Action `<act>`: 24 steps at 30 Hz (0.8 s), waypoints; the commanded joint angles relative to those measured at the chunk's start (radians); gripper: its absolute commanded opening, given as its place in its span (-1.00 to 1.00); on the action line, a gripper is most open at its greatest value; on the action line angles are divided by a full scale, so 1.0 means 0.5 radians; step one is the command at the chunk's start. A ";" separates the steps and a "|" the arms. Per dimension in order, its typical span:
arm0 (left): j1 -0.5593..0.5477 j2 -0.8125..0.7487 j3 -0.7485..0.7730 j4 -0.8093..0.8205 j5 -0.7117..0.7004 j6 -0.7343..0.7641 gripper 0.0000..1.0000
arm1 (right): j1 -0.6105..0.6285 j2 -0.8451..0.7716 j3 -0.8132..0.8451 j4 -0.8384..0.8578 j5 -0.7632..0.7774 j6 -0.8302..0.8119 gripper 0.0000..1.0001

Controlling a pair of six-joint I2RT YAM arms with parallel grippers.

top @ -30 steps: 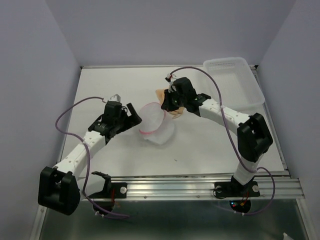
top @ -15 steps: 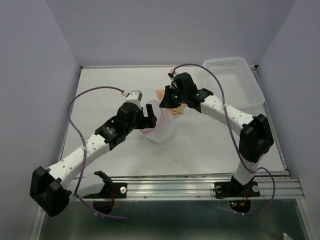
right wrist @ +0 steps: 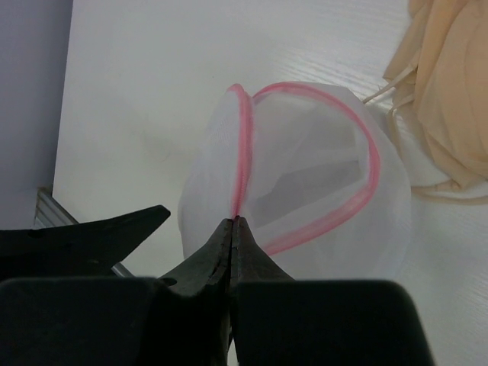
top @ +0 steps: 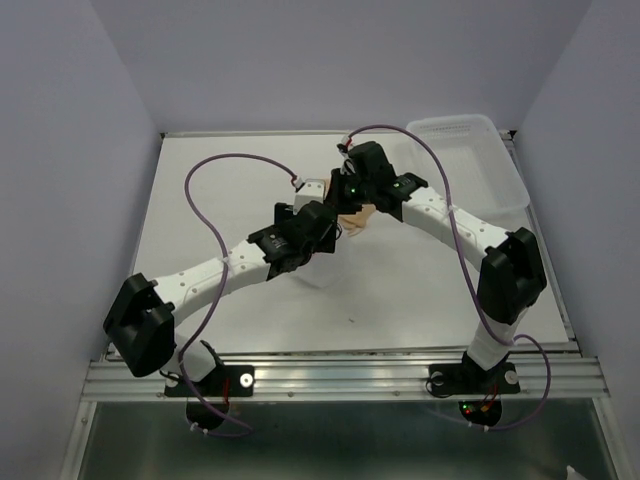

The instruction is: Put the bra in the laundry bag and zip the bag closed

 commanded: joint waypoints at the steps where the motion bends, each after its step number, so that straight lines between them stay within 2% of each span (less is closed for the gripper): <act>1: 0.006 0.037 0.142 -0.185 -0.425 -0.167 0.80 | 0.010 -0.048 0.045 -0.006 -0.106 -0.005 -0.99; 4: 0.006 0.034 0.149 -0.192 -0.447 -0.220 0.57 | 0.010 -0.051 0.033 -0.003 -0.140 -0.011 -0.99; 5: 0.006 0.028 0.134 -0.167 -0.444 -0.223 0.29 | 0.010 -0.051 0.036 -0.003 -0.158 -0.017 -0.99; 7: 0.006 0.031 0.118 -0.131 -0.422 -0.180 0.02 | 0.010 -0.054 0.036 -0.003 -0.164 -0.026 -0.99; 8: 0.006 0.037 0.112 -0.121 -0.416 -0.177 -0.23 | 0.010 -0.057 0.033 -0.003 -0.161 -0.026 -0.99; 10: 0.006 0.049 0.106 -0.118 -0.428 -0.174 -0.41 | 0.010 -0.064 0.039 -0.006 -0.158 -0.026 -0.99; 11: 0.006 0.067 0.112 -0.133 -0.446 -0.177 -0.65 | 0.010 -0.067 0.045 -0.003 -0.158 -0.026 -0.99; 13: 0.006 0.083 0.112 -0.143 -0.459 -0.177 -0.82 | 0.010 -0.073 0.045 -0.003 -0.158 -0.026 -0.99; 14: 0.006 0.086 0.109 -0.143 -0.480 -0.177 -1.00 | 0.010 -0.079 0.048 -0.006 -0.164 -0.026 -0.99; 19: 0.006 0.061 0.081 -0.045 -0.487 -0.121 -1.00 | 0.010 -0.094 0.051 -0.006 -0.161 -0.051 -0.99; 21: 0.006 0.031 0.090 -0.060 -0.514 -0.155 -1.00 | 0.010 -0.106 0.060 -0.037 -0.112 -0.139 -0.12; 22: 0.006 0.031 0.090 -0.060 -0.514 -0.167 -1.00 | 0.010 -0.122 0.060 -0.037 -0.112 -0.158 -0.12; 23: 0.006 0.003 0.093 -0.090 -0.551 -0.189 -1.00 | 0.010 -0.140 0.054 -0.064 -0.030 -0.179 0.15; 24: 0.006 -0.009 0.097 -0.109 -0.578 -0.250 -1.00 | 0.010 -0.192 0.045 -0.083 0.013 -0.210 0.30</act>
